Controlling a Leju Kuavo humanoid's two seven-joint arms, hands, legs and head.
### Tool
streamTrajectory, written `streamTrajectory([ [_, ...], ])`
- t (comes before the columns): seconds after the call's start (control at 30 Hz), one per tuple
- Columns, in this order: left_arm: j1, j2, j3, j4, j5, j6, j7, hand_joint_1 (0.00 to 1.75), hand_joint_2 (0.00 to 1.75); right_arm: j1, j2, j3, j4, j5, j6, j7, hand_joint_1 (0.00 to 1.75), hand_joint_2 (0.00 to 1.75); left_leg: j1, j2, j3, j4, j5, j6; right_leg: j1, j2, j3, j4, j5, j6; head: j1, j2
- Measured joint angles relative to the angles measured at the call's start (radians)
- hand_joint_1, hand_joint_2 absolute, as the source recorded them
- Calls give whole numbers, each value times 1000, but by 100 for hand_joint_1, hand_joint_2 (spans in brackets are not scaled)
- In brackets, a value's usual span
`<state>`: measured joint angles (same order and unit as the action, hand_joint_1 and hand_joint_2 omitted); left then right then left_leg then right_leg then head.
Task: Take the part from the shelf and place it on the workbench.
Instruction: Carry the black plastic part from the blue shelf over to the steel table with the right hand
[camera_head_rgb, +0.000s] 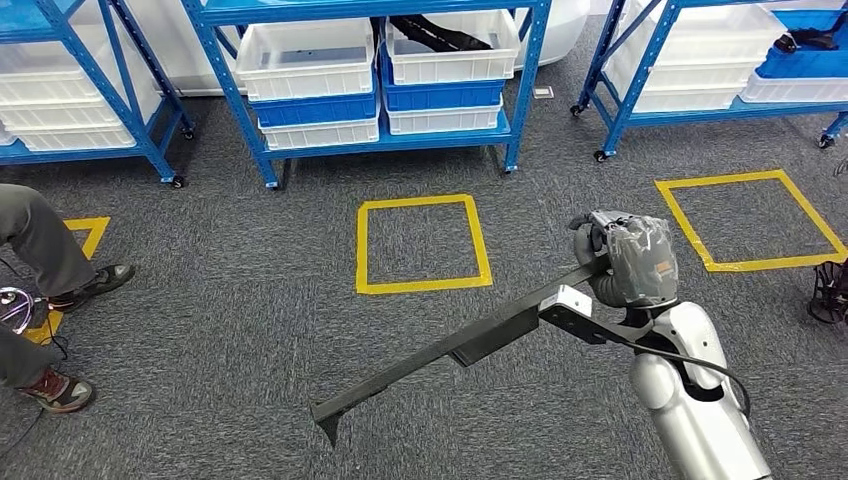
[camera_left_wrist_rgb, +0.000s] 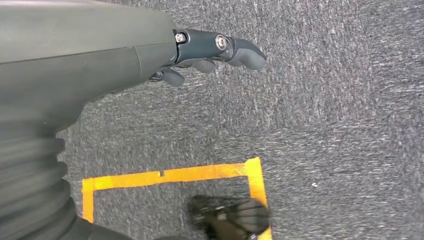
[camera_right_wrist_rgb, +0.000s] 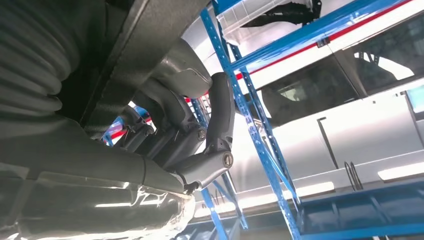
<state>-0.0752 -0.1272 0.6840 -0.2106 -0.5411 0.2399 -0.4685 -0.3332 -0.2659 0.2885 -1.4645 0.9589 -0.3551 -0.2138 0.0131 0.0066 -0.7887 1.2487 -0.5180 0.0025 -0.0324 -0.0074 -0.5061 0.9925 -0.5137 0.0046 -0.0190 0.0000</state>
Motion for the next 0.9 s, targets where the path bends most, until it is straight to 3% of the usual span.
streamTrajectory([
  [0.03, 0, 1, 0, 0, -1, 0, -1, 0, 175, 6, 0, -4, -3, 1, 0, 1, 175, 175, 0, 0, -3, 52, -9, 2, 3, 0, -10, 1, 10, 0, 0, 0],
  [0.07, 0, 1, 0, 0, -1, 0, -2, 0, 175, 12, 0, -8, -5, 1, 0, 2, 175, 175, 0, 0, 11, 66, 1, 5, 5, 0, -20, 2, 18, 0, -1, 0],
  [0.1, 0, 1, 0, 0, -1, 0, -2, 0, 175, 18, 0, -10, -7, 1, 0, 2, 175, 175, 0, 0, 46, 40, 19, 8, 6, 1, -28, 3, 24, 2, -1, 0],
  [0.17, 0, 2, 0, 0, -2, 0, -3, 0, 175, 22, 0, -15, -14, 1, -1, 2, 175, 175, -1, -3, 161, -106, 40, 15, 9, 2, -36, 4, 32, 9, -1, 0],
  [0.23, -2, 2, 0, -1, -3, 1, -3, 0, 175, 23, 1, -21, -23, 0, -6, 3, 175, 175, -4, -7, 233, -214, 35, 19, 14, 3, -41, 5, 38, 19, 0, 0],
  [0.3, -3, 1, 0, 0, -7, 1, -3, 0, 175, 26, 5, -29, -32, -2, -12, 4, 175, 175, -9, -8, 235, -231, 34, 24, 18, 3, -47, 5, 46, 32, 1, 0],
  [0.37, -3, 0, 0, -1, -12, 1, -2, 0, 175, 32, 11, -38, -41, 1, -17, 7, 175, 175, -10, 0, 230, -238, 43, 39, 18, 4, -61, 23, 37, 39, 1, 0],
  [0.43, -4, 0, 0, -1, -16, 1, -1, 0, 175, 38, 15, -43, -46, 6, -18, 12, 175, 175, -10, 12, 221, -243, 54, 55, 17, 5, -108, 114, -13, 36, 4, 0],
  [0.5, -5, 1, 0, -1, -17, 1, 2, 0, 175, 49, 19, -48, -47, 8, -19, 15, 175, 175, -13, 22, 208, -242, 62, 63, 16, 5, -172, 254, -74, 34, 7, 0],
  [0.53, -5, 1, 0, -1, -18, 0, 4, 0, 175, 58, 21, -51, -47, 10, -19, 15, 175, 175, -15, 29, 202, -242, 66, 65, 16, 5, -189, 297, -88, 37, 7, 0],
  [0.57, -5, 1, 0, -1, -19, 0, 6, 0, 175, 66, 23, -55, -47, 12, -19, 16, 175, 175, -17, 35, 198, -242, 69, 66, 17, 5, -185, 302, -86, 42, 7, 0],
  [0.6, -5, 1, 0, -1, -20, 0, 8, 0, 175, 73, 25, -59, -48, 15, -20, 16, 175, 175, -19, 43, 196, -242, 71, 65, 17, 2, -159, 263, -70, 48, 7, 0],
  [0.63, -5, 0, 0, -1, -21, 0, 9, 0, 175, 77, 26, -61, -50, 17, -20, 16, 175, 175, -21, 51, 194, -242, 74, 64, 19, -9, -113, 188, -45, 51, 7, 0],
  [0.7, -5, -1, 0, -1, -23, 0, 11, 0, 175, 81, 30, -64, -55, 22, -21, 16, 175, 175, -28, 69, 194, -241, 76, 60, 28, -45, -35, 44, -3, 44, 6, 0],
  [0.73, -5, -1, 0, -1, -23, 0, 11, 0, 175, 82, 33, -66, -59, 25, -22, 16, 175, 175, -31, 78, 195, -240, 77, 57, 32, -57, -18, 5, 8, 37, 5, 0],
  [0.8, -6, -1, 0, -1, -24, 0, 13, 0, 175, 87, 37, -69, -63, 34, -24, 16, 175, 175, -32, 98, 196, -240, 78, 49, 37, -46, -21, -8, 19, 22, 4, 0],
  [0.83, -7, -1, 0, -1, -24, 0, 13, 0, 175, 90, 38, -70, -65, 37, -25, 16, 175, 175, -30, 100, 194, -238, 77, 43, 29, -34, -20, -11, 25, 15, 4, 0],
  [0.9, -9, -1, 0, -1, -26, -1, 14, 0, 175, 95, 41, -74, -69, 43, -26, 16, 175, 175, -23, 63, 180, -203, 47, 28, 16, -14, -20, -17, 40, -1, 4, 0],
])
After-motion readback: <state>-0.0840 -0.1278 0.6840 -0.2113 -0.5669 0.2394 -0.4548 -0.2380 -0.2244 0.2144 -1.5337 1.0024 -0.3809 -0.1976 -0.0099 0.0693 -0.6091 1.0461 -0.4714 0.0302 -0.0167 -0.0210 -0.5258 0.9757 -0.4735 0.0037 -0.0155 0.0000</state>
